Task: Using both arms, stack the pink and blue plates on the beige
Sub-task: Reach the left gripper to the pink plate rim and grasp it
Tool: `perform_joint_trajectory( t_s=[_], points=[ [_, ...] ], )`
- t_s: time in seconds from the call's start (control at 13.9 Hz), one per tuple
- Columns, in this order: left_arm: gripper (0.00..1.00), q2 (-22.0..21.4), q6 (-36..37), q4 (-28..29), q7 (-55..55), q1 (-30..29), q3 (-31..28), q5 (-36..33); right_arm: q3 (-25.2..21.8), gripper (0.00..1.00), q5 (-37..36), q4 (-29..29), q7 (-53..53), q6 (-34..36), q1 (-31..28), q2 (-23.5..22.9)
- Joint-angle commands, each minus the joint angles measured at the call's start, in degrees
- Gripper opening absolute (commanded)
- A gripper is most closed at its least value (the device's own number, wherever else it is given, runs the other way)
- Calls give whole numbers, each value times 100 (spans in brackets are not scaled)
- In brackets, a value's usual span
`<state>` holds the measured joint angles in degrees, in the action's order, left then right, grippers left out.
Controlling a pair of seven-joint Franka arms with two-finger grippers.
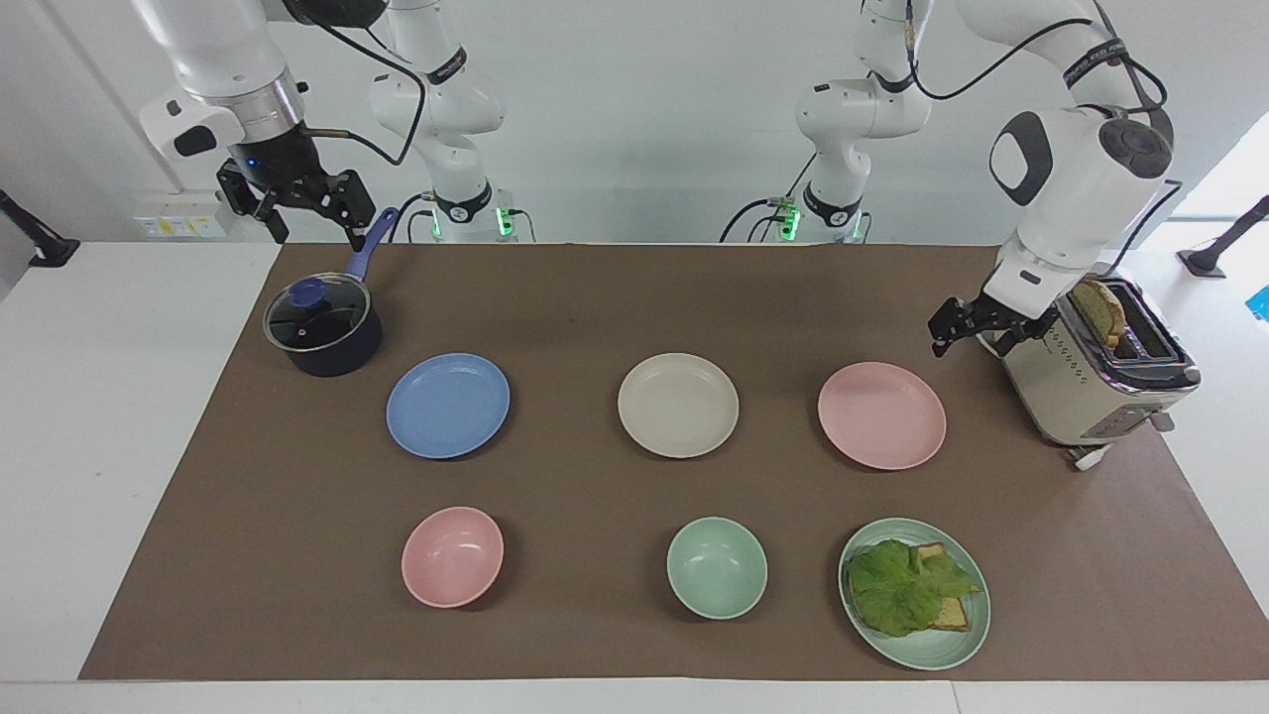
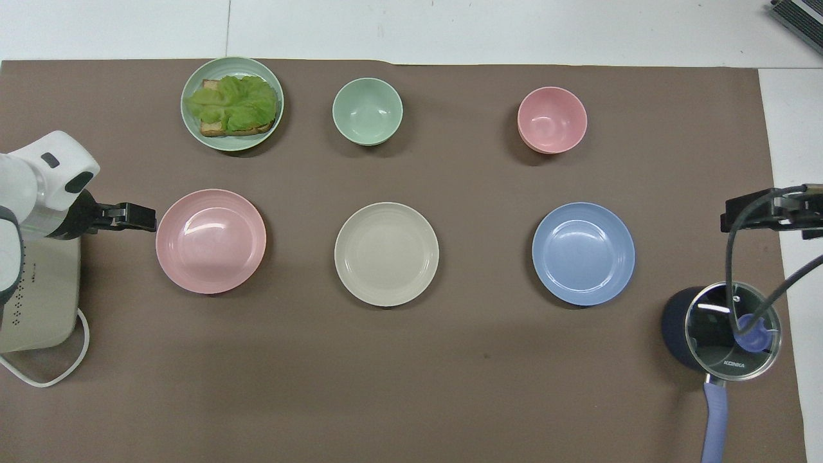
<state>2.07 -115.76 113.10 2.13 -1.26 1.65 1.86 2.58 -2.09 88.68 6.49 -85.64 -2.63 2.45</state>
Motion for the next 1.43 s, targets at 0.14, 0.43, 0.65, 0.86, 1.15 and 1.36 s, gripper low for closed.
perform_joint_trajectory(
  t_s=[0.14, 0.43, 0.65, 0.86, 1.15, 1.36],
  points=[
    [100, 663, -1095, 422, 15, -155, 37, 51, 6, 100, 121, -9, -69, 30, -80, 1],
    [100, 699, -1581, 906, 156, -164, 37, 51, 6, 100, 121, -9, -78, 30, -80, 1],
    [84, 769, -1686, 1038, 156, -164, 37, 51, 6, 100, 121, -9, -78, 39, -80, 10],
    [62, 769, -1695, 1012, 217, -217, 37, 51, 6, 100, 121, 0, -95, 39, -80, 10],
    [0, 787, -1643, 933, 374, -234, 28, 25, 6, 100, 121, 53, -87, 39, -80, 45],
    [0, 804, -1511, 845, 841, -436, 28, 25, 6, 100, 121, 62, -95, 39, -80, 45]
  ],
)
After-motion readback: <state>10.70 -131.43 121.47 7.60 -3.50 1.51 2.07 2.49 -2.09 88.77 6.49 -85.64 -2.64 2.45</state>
